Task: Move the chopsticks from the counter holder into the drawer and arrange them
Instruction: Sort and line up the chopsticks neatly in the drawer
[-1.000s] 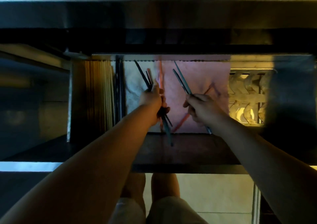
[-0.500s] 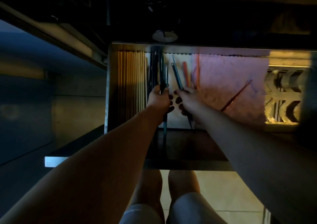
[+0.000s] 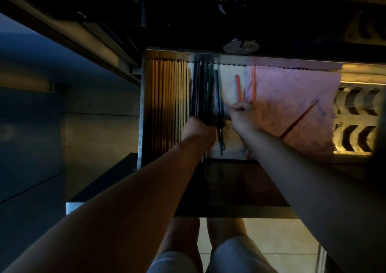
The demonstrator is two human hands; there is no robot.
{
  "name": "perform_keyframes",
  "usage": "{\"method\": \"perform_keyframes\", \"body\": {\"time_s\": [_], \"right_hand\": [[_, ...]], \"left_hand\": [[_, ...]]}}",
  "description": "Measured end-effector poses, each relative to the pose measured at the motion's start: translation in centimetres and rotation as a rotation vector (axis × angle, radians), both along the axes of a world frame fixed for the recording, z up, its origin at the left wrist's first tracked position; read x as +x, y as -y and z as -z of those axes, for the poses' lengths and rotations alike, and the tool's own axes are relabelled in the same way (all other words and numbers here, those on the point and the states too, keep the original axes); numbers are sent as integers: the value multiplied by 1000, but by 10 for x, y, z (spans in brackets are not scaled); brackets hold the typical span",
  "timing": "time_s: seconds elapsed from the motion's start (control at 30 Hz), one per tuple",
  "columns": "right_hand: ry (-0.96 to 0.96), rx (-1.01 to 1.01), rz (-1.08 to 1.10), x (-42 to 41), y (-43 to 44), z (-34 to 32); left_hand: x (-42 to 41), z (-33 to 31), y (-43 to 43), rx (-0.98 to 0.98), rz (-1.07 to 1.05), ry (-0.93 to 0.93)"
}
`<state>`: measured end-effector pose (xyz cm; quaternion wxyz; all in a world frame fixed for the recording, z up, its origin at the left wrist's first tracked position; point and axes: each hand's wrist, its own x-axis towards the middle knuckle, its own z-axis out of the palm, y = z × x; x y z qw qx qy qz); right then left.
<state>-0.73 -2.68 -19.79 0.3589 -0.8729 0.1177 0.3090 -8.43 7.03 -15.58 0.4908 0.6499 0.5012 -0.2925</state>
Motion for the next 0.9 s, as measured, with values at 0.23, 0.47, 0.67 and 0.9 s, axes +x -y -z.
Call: {"method": "perform_keyframes", "body": {"time_s": [0.23, 0.47, 0.67, 0.9], "right_hand": [[71, 13, -173, -8, 12, 2], [142, -79, -420, -10, -1, 8], [280, -245, -583, -6, -15, 5], [326, -432, -650, -1, -29, 0]], "left_hand": [[-7, -5, -7, 295, 682, 51], [-23, 24, -12, 382, 1139, 88], [-25, 24, -15, 382, 1110, 187], [-24, 27, -14, 375, 1093, 201]]}}
